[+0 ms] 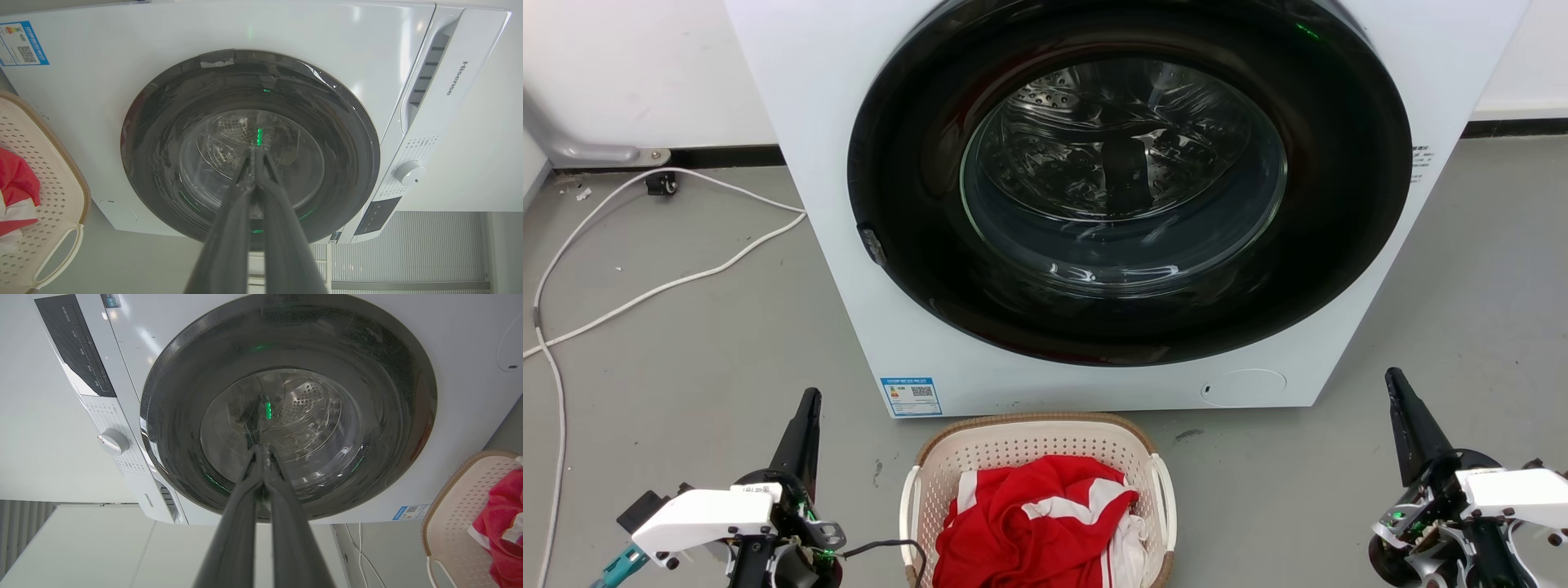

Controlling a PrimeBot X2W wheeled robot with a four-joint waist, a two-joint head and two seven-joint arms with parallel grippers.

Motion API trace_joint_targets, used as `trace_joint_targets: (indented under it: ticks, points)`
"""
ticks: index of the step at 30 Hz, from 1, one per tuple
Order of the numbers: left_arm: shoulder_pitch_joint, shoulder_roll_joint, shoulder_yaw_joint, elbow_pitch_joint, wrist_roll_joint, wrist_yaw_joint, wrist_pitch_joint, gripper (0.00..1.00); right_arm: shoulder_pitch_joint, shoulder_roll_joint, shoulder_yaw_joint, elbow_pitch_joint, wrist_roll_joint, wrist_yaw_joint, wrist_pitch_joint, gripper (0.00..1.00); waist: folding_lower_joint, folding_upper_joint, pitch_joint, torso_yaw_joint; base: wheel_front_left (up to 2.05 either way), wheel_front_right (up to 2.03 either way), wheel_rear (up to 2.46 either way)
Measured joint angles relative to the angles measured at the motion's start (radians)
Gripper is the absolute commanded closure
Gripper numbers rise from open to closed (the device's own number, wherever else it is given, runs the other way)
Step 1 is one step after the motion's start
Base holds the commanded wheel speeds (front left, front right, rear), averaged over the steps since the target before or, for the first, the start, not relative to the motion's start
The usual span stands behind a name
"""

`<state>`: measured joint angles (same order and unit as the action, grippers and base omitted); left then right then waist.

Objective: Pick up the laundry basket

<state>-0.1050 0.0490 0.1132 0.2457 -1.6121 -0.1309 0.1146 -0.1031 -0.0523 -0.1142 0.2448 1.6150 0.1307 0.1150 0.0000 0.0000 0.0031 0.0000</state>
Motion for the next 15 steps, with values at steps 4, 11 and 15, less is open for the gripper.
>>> trace_joint_targets:
  ticks: [4,11,15]
  points:
    - [0.000,0.000,0.000,0.000,0.000,0.000,0.000,1.00,0.000,0.000,0.000,0.000,0.000,0.000,0.000,1.00,0.0000,0.0000,0.000,0.000,0.00,0.00,0.00]
    - [0.000,0.000,0.000,0.000,0.000,0.000,0.000,1.00,0.000,0.000,0.000,0.000,0.000,0.000,0.000,1.00,0.0000,0.0000,0.000,0.000,0.00,0.00,0.00]
    - [0.000,0.000,0.000,0.000,0.000,0.000,0.000,1.00,0.000,0.000,0.000,0.000,0.000,0.000,0.000,1.00,0.0000,0.0000,0.000,0.000,0.00,0.00,0.00]
